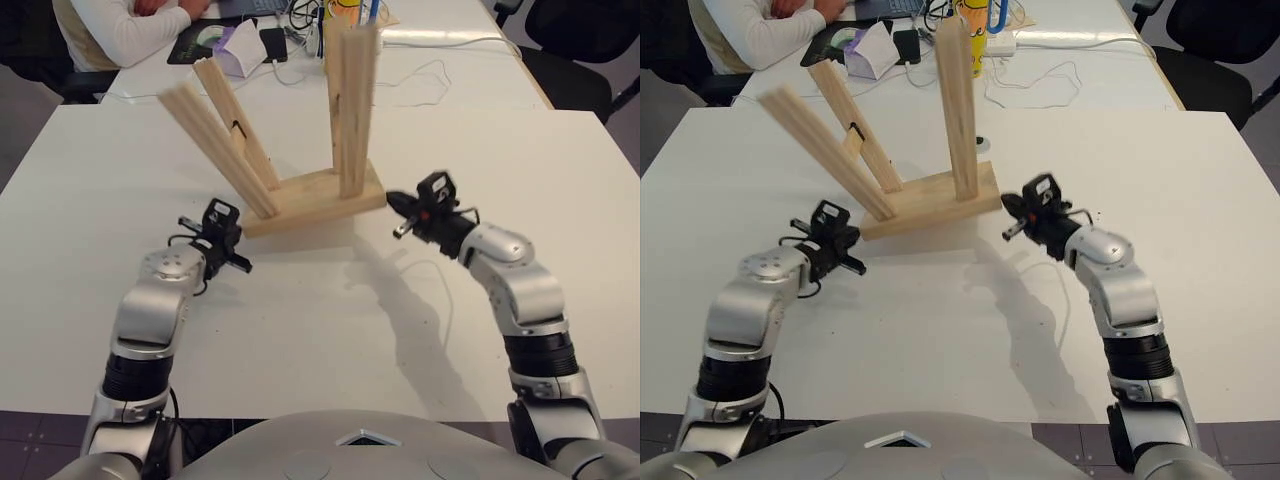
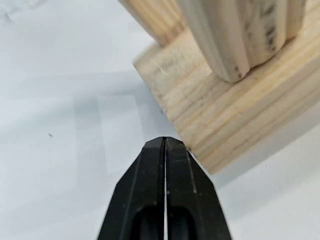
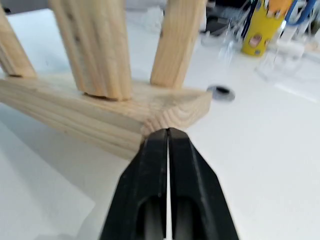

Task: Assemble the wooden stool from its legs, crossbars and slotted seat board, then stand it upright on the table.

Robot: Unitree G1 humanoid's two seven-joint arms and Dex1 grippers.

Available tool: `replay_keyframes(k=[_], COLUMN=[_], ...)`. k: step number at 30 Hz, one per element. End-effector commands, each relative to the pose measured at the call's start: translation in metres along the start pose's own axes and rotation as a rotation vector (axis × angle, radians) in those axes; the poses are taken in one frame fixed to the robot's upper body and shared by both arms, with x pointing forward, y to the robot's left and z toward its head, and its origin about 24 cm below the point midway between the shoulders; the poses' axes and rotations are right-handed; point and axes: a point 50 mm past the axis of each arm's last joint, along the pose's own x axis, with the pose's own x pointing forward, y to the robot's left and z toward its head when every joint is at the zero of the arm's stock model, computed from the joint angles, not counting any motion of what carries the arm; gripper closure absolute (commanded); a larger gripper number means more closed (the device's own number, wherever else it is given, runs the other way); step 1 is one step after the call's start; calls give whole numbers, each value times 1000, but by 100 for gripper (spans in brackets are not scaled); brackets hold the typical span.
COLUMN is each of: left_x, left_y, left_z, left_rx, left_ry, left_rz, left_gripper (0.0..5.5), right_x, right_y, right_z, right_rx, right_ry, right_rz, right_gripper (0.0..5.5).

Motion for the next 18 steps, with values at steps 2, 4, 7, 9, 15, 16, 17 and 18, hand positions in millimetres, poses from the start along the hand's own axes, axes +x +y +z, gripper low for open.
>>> replay_keyframes(k=[2, 4, 7, 9, 15, 16, 17, 18], left_x=[-14, -17, -16, -12, 2, 3, 3, 4], left_y=[-16, -15, -14, -9, 10, 13, 15, 19], left_z=[57, 62, 58, 46, -8, -16, -21, -27], left_rx=[48, 50, 40, 37, -1, -5, 1, 4], left_ry=[-229, -245, -225, -176, 14, 35, 52, 69], left_rz=[-164, -165, -158, -135, -55, -43, -30, -4], left_gripper=[550, 550, 550, 550, 550, 550, 550, 550], right_x=[7, 7, 7, 6, 2, 1, 0, -1], right_y=[23, 24, 21, 15, 10, 9, 7, 7], right_z=[24, 32, 33, 25, 5, 1, -6, -12], right_rx=[15, 12, 5, -15, -31, -36, -34, -46], right_ry=[-95, -117, -110, -63, 31, 54, 90, 124], right_rz=[170, 173, 163, 127, 109, 106, 102, 103], right_gripper=[547, 547, 547, 547, 547, 547, 547, 547])
